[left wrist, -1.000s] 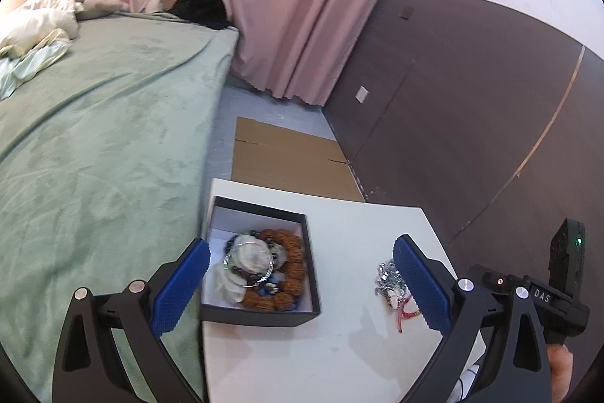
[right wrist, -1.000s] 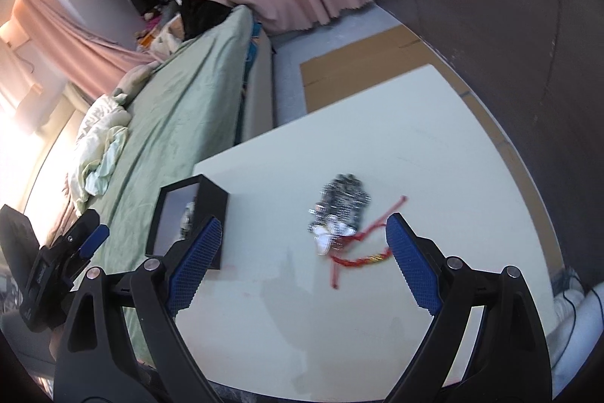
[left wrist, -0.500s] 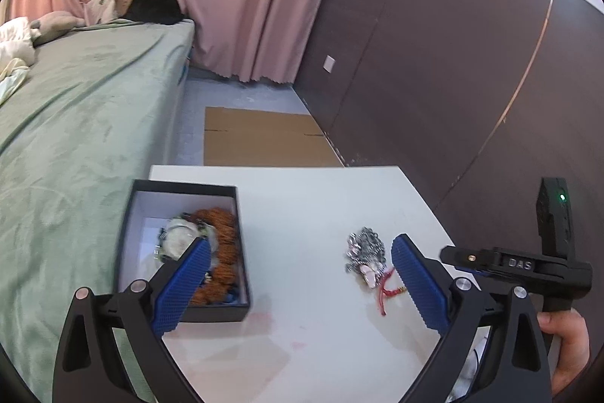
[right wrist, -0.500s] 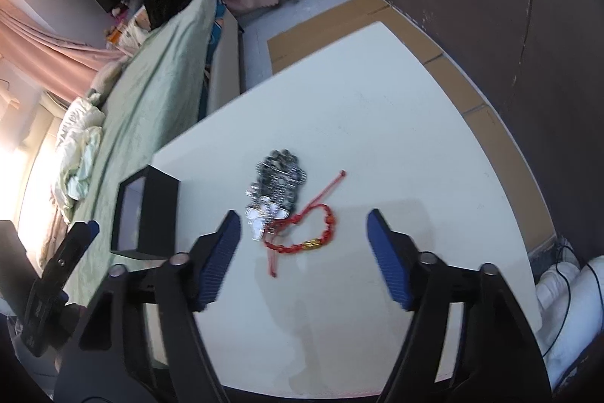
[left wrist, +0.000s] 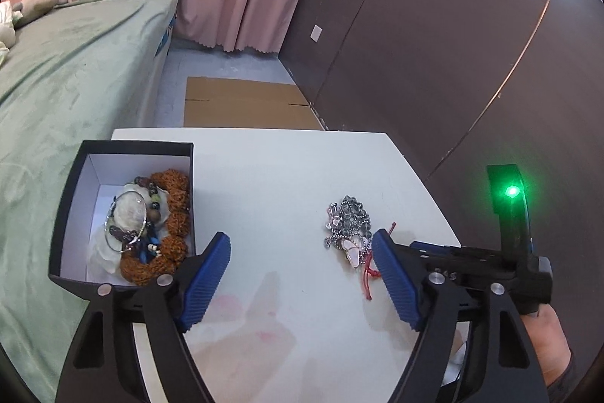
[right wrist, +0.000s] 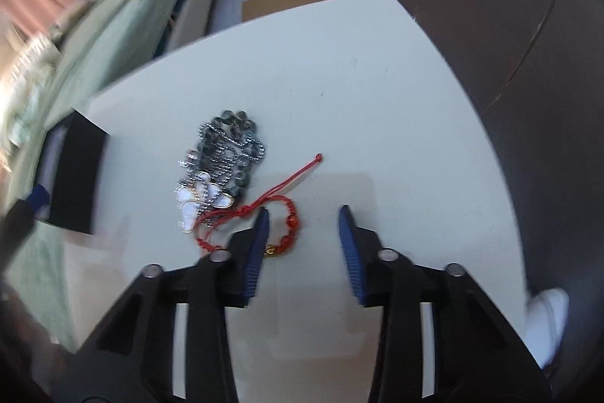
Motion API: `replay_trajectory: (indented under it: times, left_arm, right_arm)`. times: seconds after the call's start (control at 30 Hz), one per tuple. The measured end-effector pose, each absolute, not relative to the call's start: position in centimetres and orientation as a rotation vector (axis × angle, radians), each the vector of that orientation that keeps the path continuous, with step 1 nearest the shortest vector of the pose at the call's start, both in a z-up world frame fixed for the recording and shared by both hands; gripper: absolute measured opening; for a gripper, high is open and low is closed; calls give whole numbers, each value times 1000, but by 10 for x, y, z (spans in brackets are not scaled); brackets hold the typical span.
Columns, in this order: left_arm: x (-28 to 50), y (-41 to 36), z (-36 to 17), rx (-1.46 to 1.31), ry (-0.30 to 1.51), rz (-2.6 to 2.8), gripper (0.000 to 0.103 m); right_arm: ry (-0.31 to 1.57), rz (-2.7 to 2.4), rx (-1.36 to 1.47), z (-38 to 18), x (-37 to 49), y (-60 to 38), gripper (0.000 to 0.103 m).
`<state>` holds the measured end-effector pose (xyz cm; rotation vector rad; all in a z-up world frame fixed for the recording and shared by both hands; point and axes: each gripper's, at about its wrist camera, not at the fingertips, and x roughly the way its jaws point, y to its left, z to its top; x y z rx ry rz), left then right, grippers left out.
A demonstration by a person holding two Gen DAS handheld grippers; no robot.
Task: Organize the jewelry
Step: 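Grasp the red string bracelet with the right gripper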
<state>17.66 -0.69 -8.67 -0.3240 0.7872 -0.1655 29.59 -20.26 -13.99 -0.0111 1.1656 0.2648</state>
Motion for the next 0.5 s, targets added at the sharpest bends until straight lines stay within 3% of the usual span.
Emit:
replay_trajectory:
  times: [0.07,0.13,0.5]
  left_arm:
    - [178,-8,-89,-326,782,-165,74]
    - [178,-11,-91,-327,779,-164,74]
    - [184,-41,-101,-280,788,-219,65]
  right_arm:
    - [1154,232,-77,-141,294,-197,23]
    - [1147,217,-127,-142,291,-194,8]
    - [1111,266,92,-118,288,-230,8]
